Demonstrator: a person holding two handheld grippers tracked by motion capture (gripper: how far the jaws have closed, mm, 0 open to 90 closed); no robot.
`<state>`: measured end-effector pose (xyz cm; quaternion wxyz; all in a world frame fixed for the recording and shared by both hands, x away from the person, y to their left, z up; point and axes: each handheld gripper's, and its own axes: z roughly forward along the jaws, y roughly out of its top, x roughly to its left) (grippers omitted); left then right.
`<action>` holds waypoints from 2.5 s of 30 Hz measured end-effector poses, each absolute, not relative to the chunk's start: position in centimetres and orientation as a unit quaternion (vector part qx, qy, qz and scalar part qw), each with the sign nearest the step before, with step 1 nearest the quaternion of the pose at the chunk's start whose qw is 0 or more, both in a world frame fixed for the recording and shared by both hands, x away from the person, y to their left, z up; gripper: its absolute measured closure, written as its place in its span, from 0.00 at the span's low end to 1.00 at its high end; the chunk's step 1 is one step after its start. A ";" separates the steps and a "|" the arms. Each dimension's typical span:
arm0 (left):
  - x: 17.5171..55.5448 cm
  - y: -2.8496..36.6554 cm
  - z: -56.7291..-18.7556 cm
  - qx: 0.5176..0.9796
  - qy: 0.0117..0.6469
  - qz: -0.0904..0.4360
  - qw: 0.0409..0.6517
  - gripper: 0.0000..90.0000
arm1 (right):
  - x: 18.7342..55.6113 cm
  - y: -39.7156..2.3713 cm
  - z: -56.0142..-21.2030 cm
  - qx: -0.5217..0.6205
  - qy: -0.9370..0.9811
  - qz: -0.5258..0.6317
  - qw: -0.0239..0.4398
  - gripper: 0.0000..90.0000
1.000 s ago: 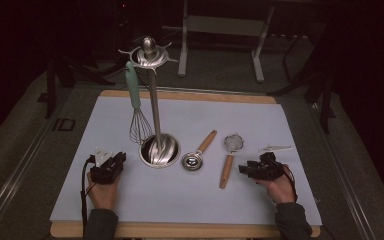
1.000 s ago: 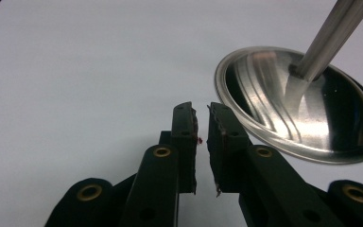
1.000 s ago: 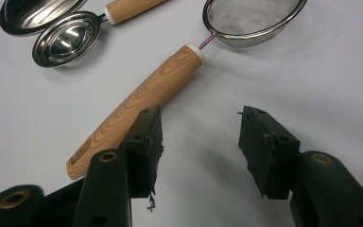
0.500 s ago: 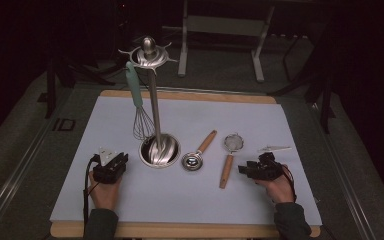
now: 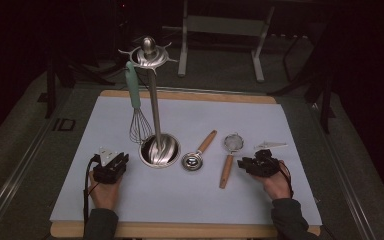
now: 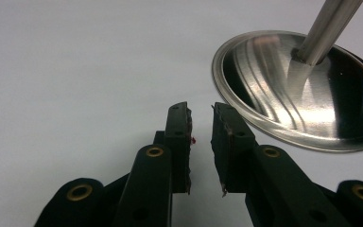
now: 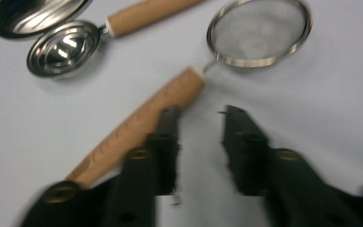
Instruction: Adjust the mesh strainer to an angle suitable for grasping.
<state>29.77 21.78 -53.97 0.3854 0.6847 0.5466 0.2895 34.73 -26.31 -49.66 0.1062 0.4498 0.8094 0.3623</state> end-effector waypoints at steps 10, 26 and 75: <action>29.8 21.8 -54.0 0.684 0.545 0.289 0.388 0.85 | 37.6 -23.2 -47.6 0.411 0.828 0.350 0.149 1.00; 29.7 21.8 -54.0 0.686 0.543 0.290 0.388 0.85 | 43.6 -18.0 -49.4 0.403 0.862 0.262 0.160 1.00; 29.7 21.7 -54.0 0.687 0.541 0.292 0.388 0.85 | 40.8 -19.9 -47.7 0.340 0.894 0.245 0.159 0.99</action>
